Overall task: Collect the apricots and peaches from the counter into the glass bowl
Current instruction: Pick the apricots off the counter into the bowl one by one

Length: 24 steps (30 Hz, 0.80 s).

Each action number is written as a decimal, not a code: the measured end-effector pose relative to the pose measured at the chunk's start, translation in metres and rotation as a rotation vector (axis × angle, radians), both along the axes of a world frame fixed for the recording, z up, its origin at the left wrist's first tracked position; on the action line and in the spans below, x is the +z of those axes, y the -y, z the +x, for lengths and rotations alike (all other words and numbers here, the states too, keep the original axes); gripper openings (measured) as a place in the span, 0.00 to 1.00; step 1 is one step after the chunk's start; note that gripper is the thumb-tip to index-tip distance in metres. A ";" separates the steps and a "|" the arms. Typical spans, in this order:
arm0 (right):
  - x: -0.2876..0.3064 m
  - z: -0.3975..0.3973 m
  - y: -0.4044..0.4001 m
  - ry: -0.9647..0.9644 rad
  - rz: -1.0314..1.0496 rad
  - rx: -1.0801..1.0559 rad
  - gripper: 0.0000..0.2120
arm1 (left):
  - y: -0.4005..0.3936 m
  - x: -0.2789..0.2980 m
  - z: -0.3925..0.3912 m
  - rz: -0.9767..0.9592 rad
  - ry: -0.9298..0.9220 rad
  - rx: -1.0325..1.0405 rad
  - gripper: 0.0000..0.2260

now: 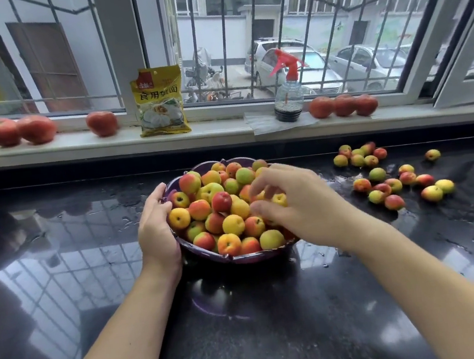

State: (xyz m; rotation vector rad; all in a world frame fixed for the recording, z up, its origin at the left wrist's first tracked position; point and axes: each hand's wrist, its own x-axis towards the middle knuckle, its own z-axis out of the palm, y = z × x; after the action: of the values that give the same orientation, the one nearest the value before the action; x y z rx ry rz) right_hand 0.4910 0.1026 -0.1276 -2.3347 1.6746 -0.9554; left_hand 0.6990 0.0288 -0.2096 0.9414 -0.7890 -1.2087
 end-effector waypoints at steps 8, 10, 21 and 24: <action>-0.074 -0.086 -0.002 0.272 -0.242 -0.584 0.07 | -0.042 0.004 -0.026 -0.124 0.351 0.101 0.24; -0.085 -0.107 0.000 0.209 -0.161 -0.701 0.09 | -0.051 0.003 -0.033 -0.142 0.424 0.102 0.20; -0.096 -0.144 0.014 -0.155 0.236 -0.966 0.23 | -0.041 0.002 -0.030 -0.051 0.189 0.058 0.21; -0.096 -0.142 0.013 -0.183 0.190 -0.978 0.23 | -0.040 0.002 -0.029 -0.036 0.190 0.052 0.25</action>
State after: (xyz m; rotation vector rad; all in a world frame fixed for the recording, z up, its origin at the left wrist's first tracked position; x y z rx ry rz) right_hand 0.3485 0.0897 -0.2235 -1.4439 2.8975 -0.6098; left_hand 0.6703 0.0688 -0.2076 1.0513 -0.9279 -1.0668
